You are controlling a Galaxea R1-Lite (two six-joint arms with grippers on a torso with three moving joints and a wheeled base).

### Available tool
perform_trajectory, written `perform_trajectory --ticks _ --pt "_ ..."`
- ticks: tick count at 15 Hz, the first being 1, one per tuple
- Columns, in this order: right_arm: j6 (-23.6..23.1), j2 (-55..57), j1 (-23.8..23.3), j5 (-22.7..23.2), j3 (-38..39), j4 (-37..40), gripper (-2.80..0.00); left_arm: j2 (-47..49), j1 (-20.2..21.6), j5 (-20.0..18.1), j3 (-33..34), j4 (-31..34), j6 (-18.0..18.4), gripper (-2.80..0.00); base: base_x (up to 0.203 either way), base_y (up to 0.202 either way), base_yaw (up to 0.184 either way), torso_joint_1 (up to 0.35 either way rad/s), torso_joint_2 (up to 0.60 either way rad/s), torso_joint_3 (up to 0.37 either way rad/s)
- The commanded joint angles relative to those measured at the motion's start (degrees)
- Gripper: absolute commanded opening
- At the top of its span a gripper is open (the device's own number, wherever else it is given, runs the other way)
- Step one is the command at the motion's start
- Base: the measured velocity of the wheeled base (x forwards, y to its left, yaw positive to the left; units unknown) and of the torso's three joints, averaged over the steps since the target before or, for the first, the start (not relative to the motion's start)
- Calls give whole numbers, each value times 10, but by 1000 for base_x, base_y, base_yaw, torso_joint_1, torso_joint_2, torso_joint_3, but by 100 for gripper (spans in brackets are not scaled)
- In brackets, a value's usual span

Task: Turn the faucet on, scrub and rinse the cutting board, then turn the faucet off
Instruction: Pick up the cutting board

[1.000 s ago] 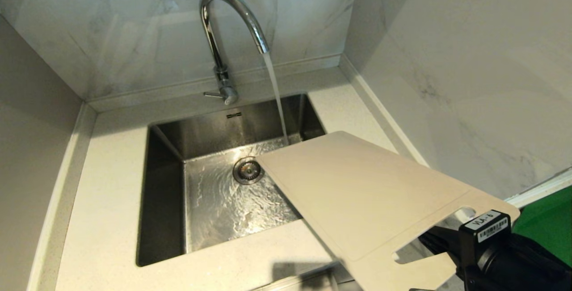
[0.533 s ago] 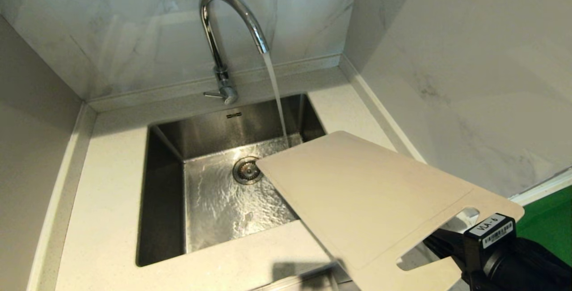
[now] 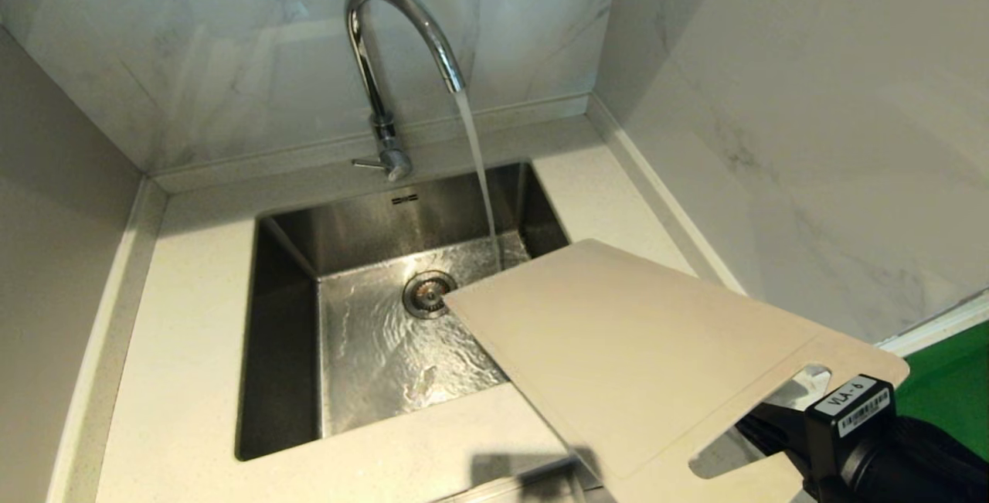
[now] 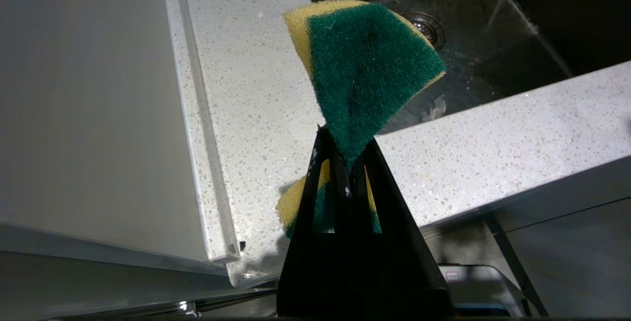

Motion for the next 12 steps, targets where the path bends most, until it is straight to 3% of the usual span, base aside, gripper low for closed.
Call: perform_trajectory --ticks 1,12 --pt "-6 1 0 7 3 -2 -280 0 0 0 2 0 -1 -280 0 0 0 0 0 0" --pt "-6 1 0 9 15 2 -280 0 0 0 2 0 -1 -280 0 0 0 0 0 0"
